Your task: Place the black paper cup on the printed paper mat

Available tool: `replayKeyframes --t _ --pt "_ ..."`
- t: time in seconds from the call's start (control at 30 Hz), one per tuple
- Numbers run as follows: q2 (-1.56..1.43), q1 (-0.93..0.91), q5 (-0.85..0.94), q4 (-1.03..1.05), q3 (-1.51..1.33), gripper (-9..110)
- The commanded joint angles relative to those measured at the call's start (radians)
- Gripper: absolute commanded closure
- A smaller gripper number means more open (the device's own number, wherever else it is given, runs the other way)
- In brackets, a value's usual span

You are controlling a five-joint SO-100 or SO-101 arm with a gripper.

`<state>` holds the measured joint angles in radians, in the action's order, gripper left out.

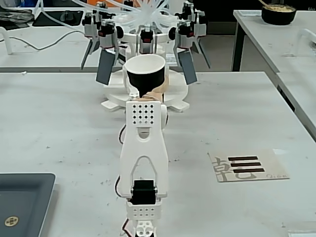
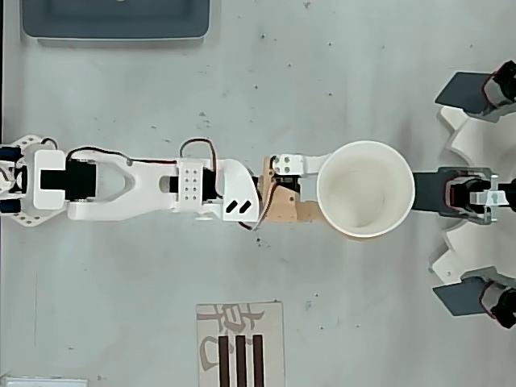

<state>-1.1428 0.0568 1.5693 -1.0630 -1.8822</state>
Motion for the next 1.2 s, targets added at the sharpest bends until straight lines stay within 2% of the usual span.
replayKeyframes --t 0.0,0.33,0.7,1.17 --pt "-0.069 -0.04 0.058 -0.161 -0.17 91" --pt "-0.072 -0.04 0.057 -0.163 -0.175 91" --pt "-0.178 -0.037 -0.04 -0.167 -0.299 89" --pt "-0.431 -0.037 -0.06 -0.166 -0.586 89"
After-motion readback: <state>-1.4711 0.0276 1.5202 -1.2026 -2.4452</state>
